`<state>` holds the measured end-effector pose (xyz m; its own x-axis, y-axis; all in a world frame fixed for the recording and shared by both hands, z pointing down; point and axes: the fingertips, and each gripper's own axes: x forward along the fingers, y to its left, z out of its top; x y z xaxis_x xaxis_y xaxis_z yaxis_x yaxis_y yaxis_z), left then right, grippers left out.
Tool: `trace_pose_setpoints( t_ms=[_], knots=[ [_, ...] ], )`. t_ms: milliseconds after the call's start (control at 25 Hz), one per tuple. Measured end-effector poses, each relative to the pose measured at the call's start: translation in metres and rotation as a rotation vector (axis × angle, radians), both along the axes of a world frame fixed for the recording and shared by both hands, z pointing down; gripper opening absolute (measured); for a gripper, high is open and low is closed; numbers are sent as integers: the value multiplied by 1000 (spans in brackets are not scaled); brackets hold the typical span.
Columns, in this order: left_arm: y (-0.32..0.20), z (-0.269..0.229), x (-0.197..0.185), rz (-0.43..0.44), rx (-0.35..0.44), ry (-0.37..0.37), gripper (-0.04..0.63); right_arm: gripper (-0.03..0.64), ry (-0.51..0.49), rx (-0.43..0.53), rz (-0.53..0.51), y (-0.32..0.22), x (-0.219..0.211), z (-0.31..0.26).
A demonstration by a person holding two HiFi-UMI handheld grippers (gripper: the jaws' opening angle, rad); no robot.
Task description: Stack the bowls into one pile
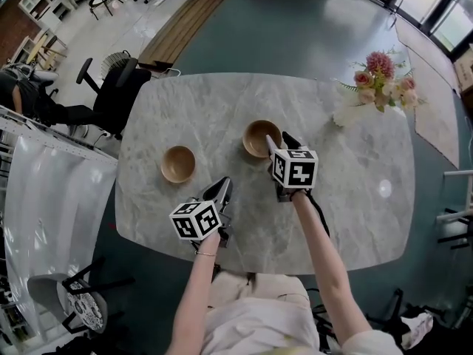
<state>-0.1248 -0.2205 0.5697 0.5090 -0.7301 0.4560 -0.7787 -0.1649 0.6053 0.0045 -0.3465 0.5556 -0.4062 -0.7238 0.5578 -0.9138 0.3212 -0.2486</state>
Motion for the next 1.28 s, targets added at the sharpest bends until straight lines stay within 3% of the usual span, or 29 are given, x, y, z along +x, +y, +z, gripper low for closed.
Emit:
trace_pose_setpoints(
  t_ms=[280, 560, 720, 1280],
  knots=[
    [14, -19, -13, -83, 51, -7, 0, 152, -12, 19, -75, 29, -4, -13],
    [42, -36, -20, -171, 94, -21, 0, 40, -1, 24, -163, 61, -14, -22],
    [62, -42, -23, -222, 115, -21, 0, 9, -23, 33, -220, 78, -26, -27],
    [116, -59, -58, -415, 159, -28, 0, 8, -53, 28, -398, 120, -82, -35]
  ],
)
